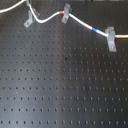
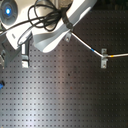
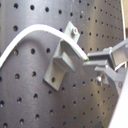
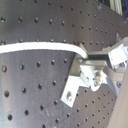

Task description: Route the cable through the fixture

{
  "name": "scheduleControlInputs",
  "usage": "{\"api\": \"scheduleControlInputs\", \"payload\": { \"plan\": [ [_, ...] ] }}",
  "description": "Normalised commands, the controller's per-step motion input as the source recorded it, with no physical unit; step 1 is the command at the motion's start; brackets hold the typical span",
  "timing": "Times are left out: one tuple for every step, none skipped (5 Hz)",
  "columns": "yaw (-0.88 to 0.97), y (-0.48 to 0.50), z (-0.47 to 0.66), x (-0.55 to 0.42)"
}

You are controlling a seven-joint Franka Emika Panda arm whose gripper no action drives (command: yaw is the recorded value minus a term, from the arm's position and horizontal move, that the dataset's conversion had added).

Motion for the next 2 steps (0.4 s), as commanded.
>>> {"api": "scheduleControlInputs", "payload": {
  "plan": [
    [-0.04, -0.056, 0.28, -0.155],
    [-0.15, -0.092, 0.29, -0.166]
  ]
}}
